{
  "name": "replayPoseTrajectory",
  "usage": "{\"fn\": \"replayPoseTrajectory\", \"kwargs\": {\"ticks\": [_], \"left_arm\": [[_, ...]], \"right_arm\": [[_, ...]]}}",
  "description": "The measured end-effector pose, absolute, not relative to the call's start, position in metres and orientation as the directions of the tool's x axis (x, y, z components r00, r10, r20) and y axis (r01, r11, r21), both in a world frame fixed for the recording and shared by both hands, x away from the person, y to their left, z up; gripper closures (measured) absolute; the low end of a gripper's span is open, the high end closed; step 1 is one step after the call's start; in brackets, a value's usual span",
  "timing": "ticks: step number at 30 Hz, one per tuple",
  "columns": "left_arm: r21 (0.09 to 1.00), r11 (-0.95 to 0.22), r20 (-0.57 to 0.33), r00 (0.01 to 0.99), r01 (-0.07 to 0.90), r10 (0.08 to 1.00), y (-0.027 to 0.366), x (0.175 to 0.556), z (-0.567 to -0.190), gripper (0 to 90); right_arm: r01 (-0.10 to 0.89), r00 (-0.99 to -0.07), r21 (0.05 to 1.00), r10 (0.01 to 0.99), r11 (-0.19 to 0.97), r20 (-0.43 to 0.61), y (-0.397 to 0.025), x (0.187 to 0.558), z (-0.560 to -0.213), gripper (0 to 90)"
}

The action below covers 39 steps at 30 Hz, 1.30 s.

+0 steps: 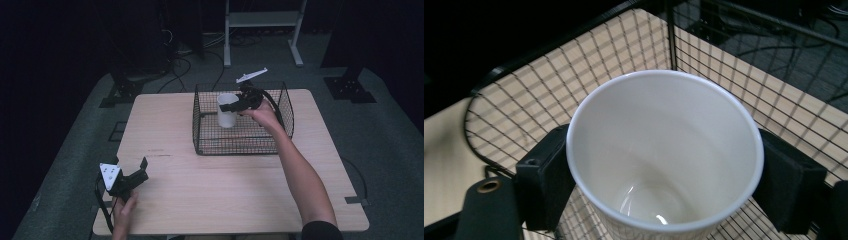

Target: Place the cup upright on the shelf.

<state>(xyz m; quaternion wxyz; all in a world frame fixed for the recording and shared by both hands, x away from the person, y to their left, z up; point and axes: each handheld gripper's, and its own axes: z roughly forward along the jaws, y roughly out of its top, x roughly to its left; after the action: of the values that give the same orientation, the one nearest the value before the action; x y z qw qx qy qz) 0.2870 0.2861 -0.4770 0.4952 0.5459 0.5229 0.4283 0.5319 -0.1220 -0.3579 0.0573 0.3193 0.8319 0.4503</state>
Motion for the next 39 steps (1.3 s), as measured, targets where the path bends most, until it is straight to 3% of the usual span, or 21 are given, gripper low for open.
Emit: {"fn": "replayPoseTrajectory", "kwargs": {"ticks": [10,39], "left_arm": [[0.988,0.041,-0.054,0.088,0.147,0.995,0.287,0.287,-0.477,0.0],[0.988,0.045,-0.058,0.086,0.148,0.995,0.287,0.287,-0.477,0.0]], "right_arm": [[0.529,-0.764,0.747,0.609,0.403,0.213,-0.116,0.541,-0.378,19.5],[0.53,-0.773,0.686,0.617,0.499,0.148,-0.103,0.546,-0.397,19.2]]}}
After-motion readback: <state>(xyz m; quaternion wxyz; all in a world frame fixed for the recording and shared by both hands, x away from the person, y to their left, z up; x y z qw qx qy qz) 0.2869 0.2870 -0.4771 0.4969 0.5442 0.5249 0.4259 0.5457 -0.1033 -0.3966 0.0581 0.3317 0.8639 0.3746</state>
